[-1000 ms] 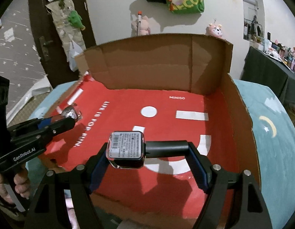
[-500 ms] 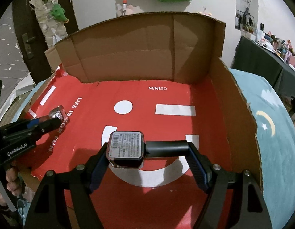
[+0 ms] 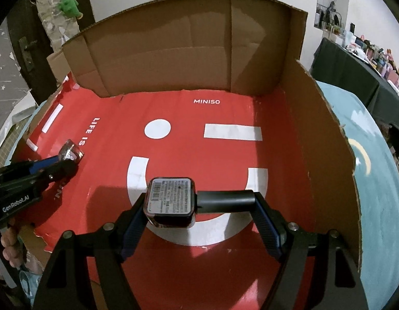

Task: Organize rigid objects
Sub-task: 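Lower the bottle and the black device onto the red liner and open both grippers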

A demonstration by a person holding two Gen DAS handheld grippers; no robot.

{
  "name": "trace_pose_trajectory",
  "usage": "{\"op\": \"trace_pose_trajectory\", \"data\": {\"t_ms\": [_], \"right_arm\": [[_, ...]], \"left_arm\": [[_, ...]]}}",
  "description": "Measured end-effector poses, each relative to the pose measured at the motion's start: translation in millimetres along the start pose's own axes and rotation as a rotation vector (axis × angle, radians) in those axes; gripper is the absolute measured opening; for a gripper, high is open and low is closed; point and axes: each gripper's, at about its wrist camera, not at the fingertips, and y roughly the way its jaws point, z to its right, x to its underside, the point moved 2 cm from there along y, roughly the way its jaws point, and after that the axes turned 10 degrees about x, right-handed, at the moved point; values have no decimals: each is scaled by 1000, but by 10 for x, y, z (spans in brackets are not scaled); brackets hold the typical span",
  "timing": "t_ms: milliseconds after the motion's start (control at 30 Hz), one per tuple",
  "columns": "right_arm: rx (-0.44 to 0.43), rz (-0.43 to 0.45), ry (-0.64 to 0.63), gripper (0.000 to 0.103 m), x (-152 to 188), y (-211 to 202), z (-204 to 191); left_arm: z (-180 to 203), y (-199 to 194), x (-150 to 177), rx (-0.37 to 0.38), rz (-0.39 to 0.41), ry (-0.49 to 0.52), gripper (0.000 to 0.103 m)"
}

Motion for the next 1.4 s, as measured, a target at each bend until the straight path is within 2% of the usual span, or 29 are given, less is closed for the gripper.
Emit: {"op": "trace_pose_trajectory", "data": {"t_ms": [567,1167,1400], "right_arm": [[2,-40,-22,79,-6,54,-26],[2,-37,-26,80,18,35,-28],[0,-37,-19,80,11,35,-20]], "left_arm": [[-5,14,-15,-2,-7,-4,28],[33,60,-11,-44,-21,16,29],[74,70,17,-85,-25,43,30]]}}
